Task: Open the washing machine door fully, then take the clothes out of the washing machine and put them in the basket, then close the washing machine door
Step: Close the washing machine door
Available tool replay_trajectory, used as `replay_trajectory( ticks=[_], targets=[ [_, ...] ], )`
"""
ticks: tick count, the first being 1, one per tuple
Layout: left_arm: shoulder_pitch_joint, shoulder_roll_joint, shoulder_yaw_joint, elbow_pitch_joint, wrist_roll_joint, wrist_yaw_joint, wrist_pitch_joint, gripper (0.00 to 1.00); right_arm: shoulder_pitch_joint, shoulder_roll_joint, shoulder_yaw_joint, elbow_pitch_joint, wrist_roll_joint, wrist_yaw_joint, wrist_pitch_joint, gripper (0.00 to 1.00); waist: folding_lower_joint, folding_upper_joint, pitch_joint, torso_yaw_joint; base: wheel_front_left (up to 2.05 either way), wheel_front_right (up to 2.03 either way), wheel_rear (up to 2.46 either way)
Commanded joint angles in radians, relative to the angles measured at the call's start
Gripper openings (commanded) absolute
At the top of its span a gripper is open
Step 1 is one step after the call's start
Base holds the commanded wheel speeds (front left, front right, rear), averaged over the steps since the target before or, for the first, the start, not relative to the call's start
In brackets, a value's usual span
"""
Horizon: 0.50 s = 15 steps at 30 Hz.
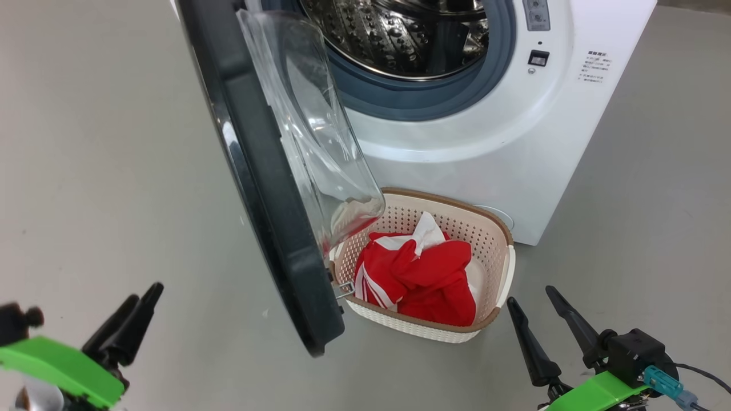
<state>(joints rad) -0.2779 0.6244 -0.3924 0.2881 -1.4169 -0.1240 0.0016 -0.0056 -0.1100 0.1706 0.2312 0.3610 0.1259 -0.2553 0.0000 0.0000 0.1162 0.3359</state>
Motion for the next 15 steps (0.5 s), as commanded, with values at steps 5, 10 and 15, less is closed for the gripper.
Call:
replay_trajectory(
  ticks=[5,10,15],
  targets=[
    [0.011,0.036,0.014,0.030,0.020,-0.007,-0.127,1.00,-0.036,-0.018,0.019,-0.023,0.006,0.005,-0.006,1.00,0.0000,0.0000,0.000,0.006,0.00,0.00,0.00],
    [0.032,0.024,-0.016,0.081,0.058,-0.007,-0.225,1.00,-0.036,-0.022,0.009,-0.026,0.010,0.005,-0.006,1.00,0.0000,0.0000,-0.001,0.009,0.00,0.00,0.00],
    [0.036,0.003,-0.018,0.126,0.120,-0.007,-0.258,1.00,-0.035,-0.025,0.002,-0.027,0.014,0.005,-0.006,1.00,0.0000,0.0000,-0.002,0.010,0.00,0.00,0.00]
  ],
)
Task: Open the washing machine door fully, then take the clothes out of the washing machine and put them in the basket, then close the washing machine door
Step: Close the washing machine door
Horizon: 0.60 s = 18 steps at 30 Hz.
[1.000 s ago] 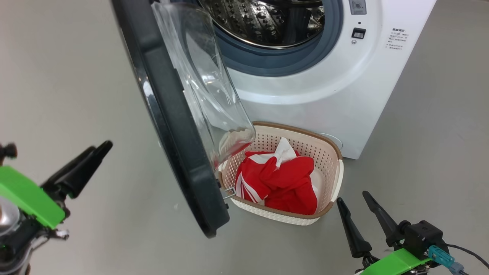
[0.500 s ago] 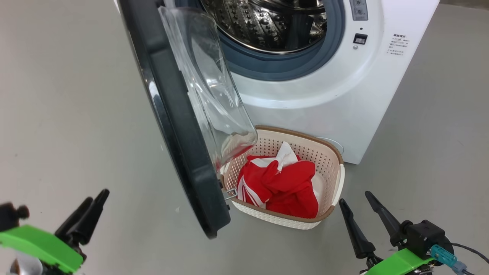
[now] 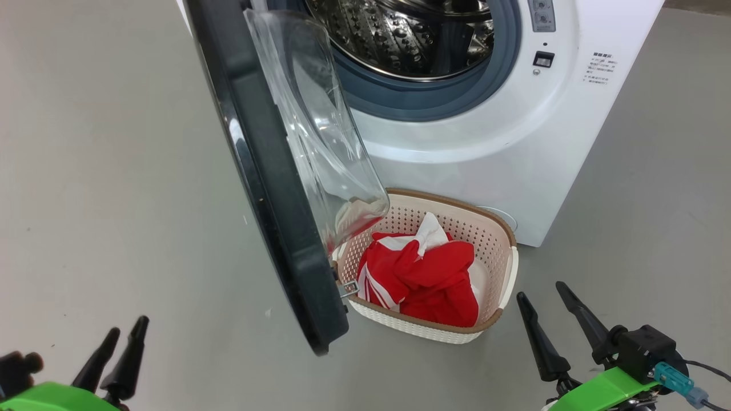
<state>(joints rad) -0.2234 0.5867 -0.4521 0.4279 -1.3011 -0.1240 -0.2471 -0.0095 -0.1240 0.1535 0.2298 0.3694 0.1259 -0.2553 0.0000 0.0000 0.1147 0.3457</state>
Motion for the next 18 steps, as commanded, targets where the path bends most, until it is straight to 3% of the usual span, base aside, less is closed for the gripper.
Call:
replay_trajectory(
  ticks=[1,18],
  targets=[
    [-0.017,0.036,0.046,-0.002,0.027,-0.007,-0.012,1.00,-0.031,-0.011,0.017,-0.027,0.006,0.005,-0.006,1.00,0.0000,0.0000,0.000,-0.001,0.00,0.00,0.00],
    [0.104,-0.262,0.441,-0.063,0.678,-0.007,-0.015,1.00,-0.036,-0.019,-0.005,-0.035,0.002,0.005,-0.006,1.00,0.0000,0.0000,0.003,0.000,0.00,0.00,0.00]
  ],
)
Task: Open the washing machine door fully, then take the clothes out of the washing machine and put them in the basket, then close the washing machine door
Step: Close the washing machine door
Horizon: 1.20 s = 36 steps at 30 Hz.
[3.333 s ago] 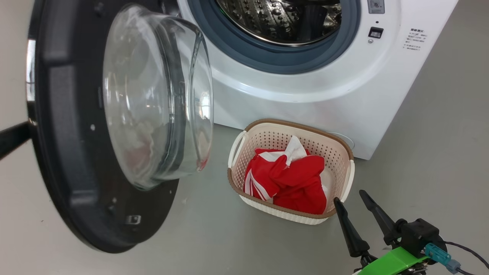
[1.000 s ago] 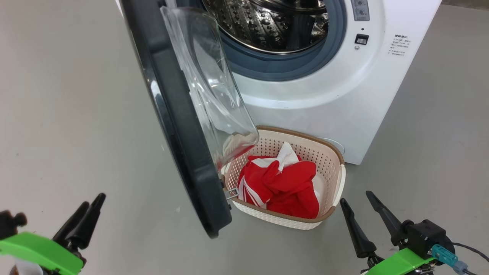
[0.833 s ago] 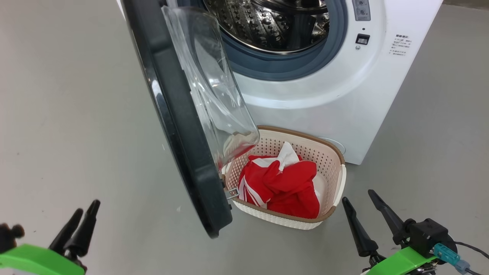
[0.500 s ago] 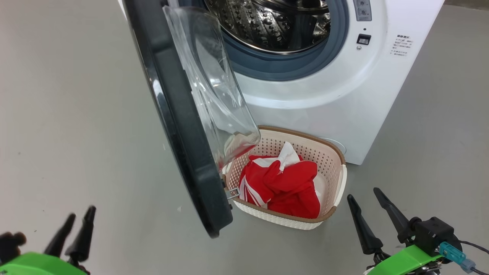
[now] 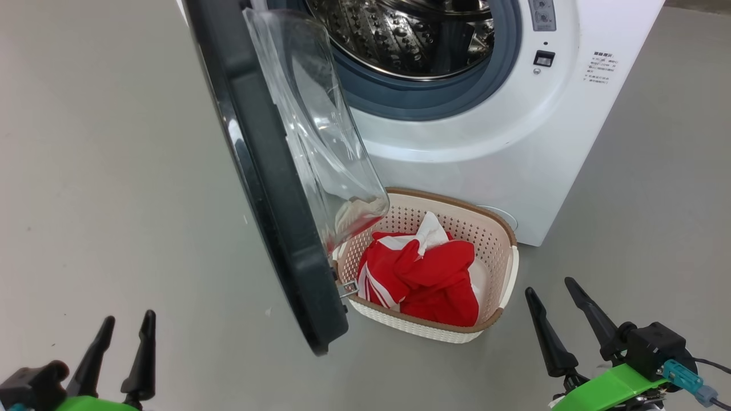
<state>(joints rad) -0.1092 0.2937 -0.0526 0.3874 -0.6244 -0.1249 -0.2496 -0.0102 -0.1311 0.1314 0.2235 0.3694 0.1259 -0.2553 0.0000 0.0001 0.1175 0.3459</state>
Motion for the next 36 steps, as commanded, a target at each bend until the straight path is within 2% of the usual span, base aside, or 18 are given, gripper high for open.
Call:
replay_trajectory(
  ticks=[1,7,13,23,36],
  targets=[
    [-0.003,0.017,0.061,-0.034,0.040,-0.006,-0.012,1.00,-0.035,-0.012,0.017,-0.029,0.002,0.005,-0.006,1.00,0.0000,-0.0001,0.000,0.000,0.00,0.00,0.00],
    [0.032,-0.067,0.163,-0.117,0.219,-0.006,-0.012,1.00,-0.033,-0.014,0.009,-0.032,0.001,0.005,-0.006,1.00,0.0000,-0.0001,-0.003,-0.001,0.00,0.00,0.00],
    [0.060,-0.117,0.205,-0.154,0.313,-0.006,-0.012,1.00,-0.028,-0.012,0.004,-0.034,0.000,0.005,-0.006,1.00,0.0000,-0.0001,-0.010,-0.002,0.00,0.00,0.00],
    [0.087,-0.149,0.224,-0.166,0.354,-0.006,-0.012,1.00,-0.003,-0.004,0.001,-0.033,-0.001,0.005,-0.006,1.00,0.0000,-0.0001,-0.020,-0.005,0.00,0.00,0.00],
    [0.076,-0.141,0.222,-0.181,0.338,-0.006,-0.012,1.00,0.000,0.000,-0.003,-0.036,-0.004,0.005,-0.006,1.00,0.0000,-0.0001,-0.021,-0.005,0.00,0.00,0.00]
  ],
)
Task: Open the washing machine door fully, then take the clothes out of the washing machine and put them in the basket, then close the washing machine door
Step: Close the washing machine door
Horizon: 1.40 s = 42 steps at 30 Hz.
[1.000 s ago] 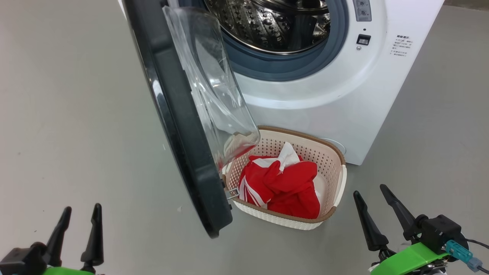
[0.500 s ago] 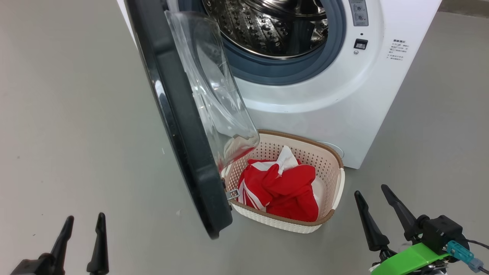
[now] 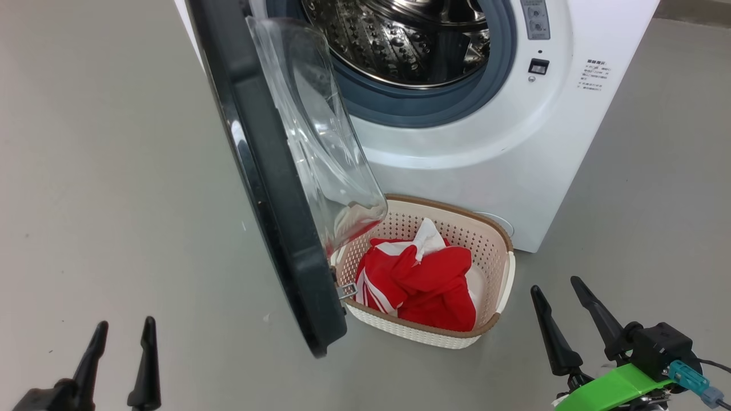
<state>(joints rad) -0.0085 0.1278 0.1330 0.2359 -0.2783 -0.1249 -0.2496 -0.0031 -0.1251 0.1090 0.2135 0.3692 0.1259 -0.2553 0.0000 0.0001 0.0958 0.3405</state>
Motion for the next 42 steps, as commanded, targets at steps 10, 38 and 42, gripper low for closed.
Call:
replay_trajectory(
  ticks=[10,38,42],
  targets=[
    [-0.110,0.112,0.012,-0.028,-0.217,-0.006,-0.012,0.00,-0.014,0.000,0.019,-0.025,-0.006,0.005,-0.006,1.00,0.0000,-0.0001,0.010,-0.006,0.00,0.00,0.00],
    [-0.456,0.662,-0.509,-0.193,-1.199,-0.006,0.143,0.00,-0.066,0.025,0.032,-0.022,-0.017,0.005,-0.006,1.00,0.0000,-0.0001,0.088,-0.073,0.00,0.00,0.00],
    [-0.477,0.692,-0.528,-0.224,-1.250,-0.006,0.177,0.00,-0.075,0.030,0.033,-0.023,-0.018,0.005,-0.006,1.00,0.0000,-0.0001,0.100,-0.083,0.00,0.00,0.00]
  ],
)
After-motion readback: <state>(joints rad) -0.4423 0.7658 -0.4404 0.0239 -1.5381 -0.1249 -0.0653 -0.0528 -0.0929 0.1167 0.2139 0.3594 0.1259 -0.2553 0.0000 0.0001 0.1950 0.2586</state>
